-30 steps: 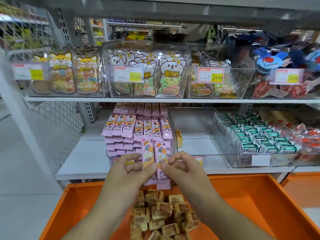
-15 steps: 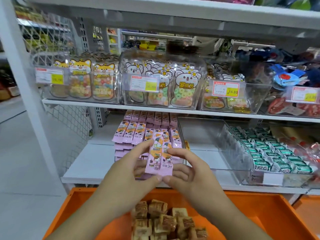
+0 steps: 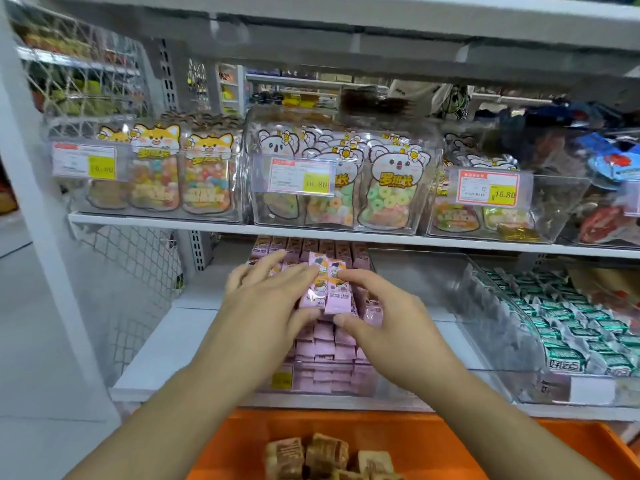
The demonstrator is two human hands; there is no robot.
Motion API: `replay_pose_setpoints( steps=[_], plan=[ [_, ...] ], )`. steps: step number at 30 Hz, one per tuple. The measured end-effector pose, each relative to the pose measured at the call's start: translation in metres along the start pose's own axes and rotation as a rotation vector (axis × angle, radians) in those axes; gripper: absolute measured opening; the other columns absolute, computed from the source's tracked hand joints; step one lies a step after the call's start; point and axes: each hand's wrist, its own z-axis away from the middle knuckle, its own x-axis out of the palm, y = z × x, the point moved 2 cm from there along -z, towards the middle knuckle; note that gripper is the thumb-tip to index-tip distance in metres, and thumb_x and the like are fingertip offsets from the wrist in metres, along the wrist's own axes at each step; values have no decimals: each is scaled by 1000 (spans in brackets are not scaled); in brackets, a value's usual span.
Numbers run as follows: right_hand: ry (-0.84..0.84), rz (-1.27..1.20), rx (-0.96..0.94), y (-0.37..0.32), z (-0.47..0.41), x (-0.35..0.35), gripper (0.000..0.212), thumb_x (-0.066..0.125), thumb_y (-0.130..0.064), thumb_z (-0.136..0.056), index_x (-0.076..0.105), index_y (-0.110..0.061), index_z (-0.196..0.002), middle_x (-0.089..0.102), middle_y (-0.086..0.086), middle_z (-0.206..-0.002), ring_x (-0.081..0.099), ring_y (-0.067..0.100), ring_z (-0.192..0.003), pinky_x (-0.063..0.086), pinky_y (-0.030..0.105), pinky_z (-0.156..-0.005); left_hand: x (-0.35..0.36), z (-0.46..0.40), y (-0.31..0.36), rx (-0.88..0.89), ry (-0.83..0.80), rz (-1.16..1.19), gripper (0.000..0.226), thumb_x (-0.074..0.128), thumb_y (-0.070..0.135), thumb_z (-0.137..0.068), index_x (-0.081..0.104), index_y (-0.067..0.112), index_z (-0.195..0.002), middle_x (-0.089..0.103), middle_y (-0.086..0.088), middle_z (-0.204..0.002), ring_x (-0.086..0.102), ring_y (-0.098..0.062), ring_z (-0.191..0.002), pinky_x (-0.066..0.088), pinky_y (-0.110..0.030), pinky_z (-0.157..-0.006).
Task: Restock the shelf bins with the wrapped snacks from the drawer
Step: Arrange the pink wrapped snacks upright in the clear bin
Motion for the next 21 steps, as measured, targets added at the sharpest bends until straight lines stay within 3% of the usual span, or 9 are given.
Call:
replay_pose_setpoints(
  steps=[2, 6, 9, 13, 17, 21],
  plan=[
    [-37, 95, -39, 6, -8, 8, 55, 76, -30, -94, 55, -41, -144, 57, -24, -140, 45, -6, -129, 23, -5, -100, 11, -4, -5, -4, -13, -53, 57, 65, 55, -92, 54, 41, -146, 59, 18, -146, 40, -18, -147, 17, -42, -112],
    [-114, 227, -64, 21, -16, 23, 60, 70, -36, -97, 47, -37, -152, 47, -15, -156, 25, 7, -153, 24, 28, -125, 28, -3, -14, 3, -40, -131, 58, 66, 60, -88, 59, 39, -141, 57, 12, -148, 44, -26, -139, 21, -45, -108],
    [-102, 285, -106, 31, -16, 29, 61, 61, -45, -98, 44, -33, -155, 46, -14, -158, 21, 16, -156, 25, 43, -127, 33, -3, -16, 4, -44, -139, 59, 61, 62, -91, 56, 38, -144, 50, 5, -155, 36, -28, -141, 19, -46, -111],
    [-93, 395, -127, 37, -15, 34, 71, 47, -58, -96, 31, -38, -162, 31, -10, -167, 11, 21, -159, 13, 43, -130, 35, -3, -14, -29, -66, -152, 68, 31, 70, -94, 38, 42, -156, 29, 4, -169, 20, -26, -151, 11, -45, -118],
    [-121, 464, -104, 33, -15, 35, 76, 40, -63, -94, 16, -45, -164, 16, -6, -173, 0, 23, -160, 3, 41, -127, 36, 0, -16, -86, -73, -138, 69, 22, 71, -97, 14, 48, -162, 13, 3, -173, 7, -27, -156, 8, -47, -122],
    [-125, 489, -95, 31, -16, 35, 78, 44, -63, -93, 13, -46, -163, 15, -5, -174, -1, 24, -159, 4, 45, -127, 36, 4, -14, -99, -75, -98, 67, 23, 68, -101, 8, 47, -163, 9, 6, -174, 2, -24, -157, 9, -46, -124]
  ],
)
